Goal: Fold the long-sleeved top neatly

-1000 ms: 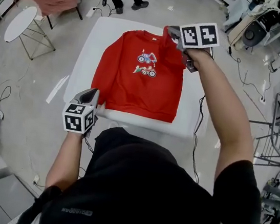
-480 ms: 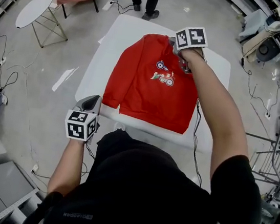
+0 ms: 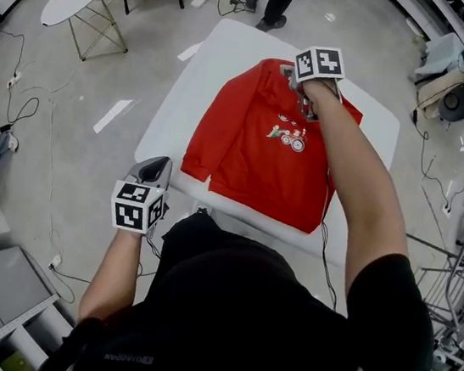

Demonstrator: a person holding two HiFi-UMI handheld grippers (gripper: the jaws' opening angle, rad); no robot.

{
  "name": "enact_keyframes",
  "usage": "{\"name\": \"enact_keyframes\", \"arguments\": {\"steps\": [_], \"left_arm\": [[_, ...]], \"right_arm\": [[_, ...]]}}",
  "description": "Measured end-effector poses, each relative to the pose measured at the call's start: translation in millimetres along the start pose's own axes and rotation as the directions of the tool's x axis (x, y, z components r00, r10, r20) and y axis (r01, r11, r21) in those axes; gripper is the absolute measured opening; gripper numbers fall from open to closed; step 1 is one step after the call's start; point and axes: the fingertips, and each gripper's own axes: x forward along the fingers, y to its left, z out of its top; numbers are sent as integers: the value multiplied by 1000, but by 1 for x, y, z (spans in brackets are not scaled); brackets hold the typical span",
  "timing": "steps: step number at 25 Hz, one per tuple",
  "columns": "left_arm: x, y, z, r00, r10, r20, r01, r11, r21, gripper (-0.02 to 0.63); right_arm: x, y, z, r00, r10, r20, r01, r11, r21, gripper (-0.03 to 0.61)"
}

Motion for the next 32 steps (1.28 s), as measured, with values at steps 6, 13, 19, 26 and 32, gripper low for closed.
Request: {"name": "enact_keyframes", "arguments": {"steps": [6, 13, 19, 26, 32], "left_arm": [[5, -11, 9, 1000, -11, 12, 11, 1000, 9, 9], [1, -40, 32, 998, -22, 61, 18, 998, 55, 9], [-15, -73, 38, 991, -37, 125, 35, 999, 25, 9], [-24, -106, -2, 996, -25, 84, 22, 999, 38, 9], [-23, -116, -33, 999, -40, 2, 40, 993, 107, 9]], "right_arm": [[-28, 5, 3, 997, 17, 81, -15, 1000, -24, 60], [-115, 23, -29, 959, 96, 266, -85, 995, -55, 5], [-188, 46, -123, 905, 168, 392, -210, 975, 67, 5], [-232, 60, -248, 904, 133, 407, -187, 978, 96, 5], [-240, 74, -320, 923, 103, 371, -176, 970, 168, 5]]}}
